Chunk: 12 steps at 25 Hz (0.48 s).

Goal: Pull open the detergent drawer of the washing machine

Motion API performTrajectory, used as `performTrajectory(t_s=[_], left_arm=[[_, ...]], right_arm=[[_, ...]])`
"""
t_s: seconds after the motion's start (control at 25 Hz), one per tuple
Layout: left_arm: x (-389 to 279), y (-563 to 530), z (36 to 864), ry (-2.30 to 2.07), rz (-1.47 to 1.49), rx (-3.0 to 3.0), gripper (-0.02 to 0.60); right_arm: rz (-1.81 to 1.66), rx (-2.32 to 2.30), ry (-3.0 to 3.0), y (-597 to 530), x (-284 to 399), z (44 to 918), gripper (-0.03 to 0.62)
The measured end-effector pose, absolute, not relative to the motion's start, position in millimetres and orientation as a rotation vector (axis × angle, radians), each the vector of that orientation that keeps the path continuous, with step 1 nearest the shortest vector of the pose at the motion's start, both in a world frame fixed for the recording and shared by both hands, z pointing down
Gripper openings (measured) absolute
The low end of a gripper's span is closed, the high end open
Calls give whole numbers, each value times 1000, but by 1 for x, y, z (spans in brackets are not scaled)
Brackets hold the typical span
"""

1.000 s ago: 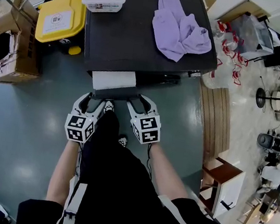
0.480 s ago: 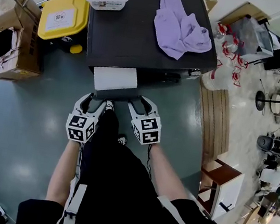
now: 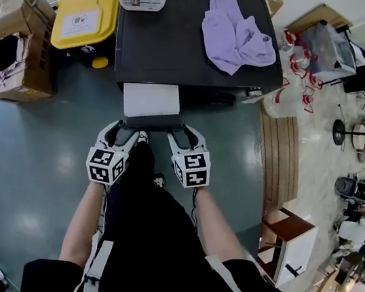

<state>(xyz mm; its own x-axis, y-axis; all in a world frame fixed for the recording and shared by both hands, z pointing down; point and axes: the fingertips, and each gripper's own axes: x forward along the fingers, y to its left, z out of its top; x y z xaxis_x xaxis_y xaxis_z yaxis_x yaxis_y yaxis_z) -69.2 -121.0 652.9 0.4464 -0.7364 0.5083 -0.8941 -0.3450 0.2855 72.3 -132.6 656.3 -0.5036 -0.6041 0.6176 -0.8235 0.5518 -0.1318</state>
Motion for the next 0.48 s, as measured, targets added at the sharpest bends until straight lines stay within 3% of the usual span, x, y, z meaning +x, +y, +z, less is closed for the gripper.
performTrajectory(t_s=[0.48], left_arm=[[-67,-108,653,-1370,394,2173,264]], right_arm=[[566,1161,-2278,-119,75,656,198]])
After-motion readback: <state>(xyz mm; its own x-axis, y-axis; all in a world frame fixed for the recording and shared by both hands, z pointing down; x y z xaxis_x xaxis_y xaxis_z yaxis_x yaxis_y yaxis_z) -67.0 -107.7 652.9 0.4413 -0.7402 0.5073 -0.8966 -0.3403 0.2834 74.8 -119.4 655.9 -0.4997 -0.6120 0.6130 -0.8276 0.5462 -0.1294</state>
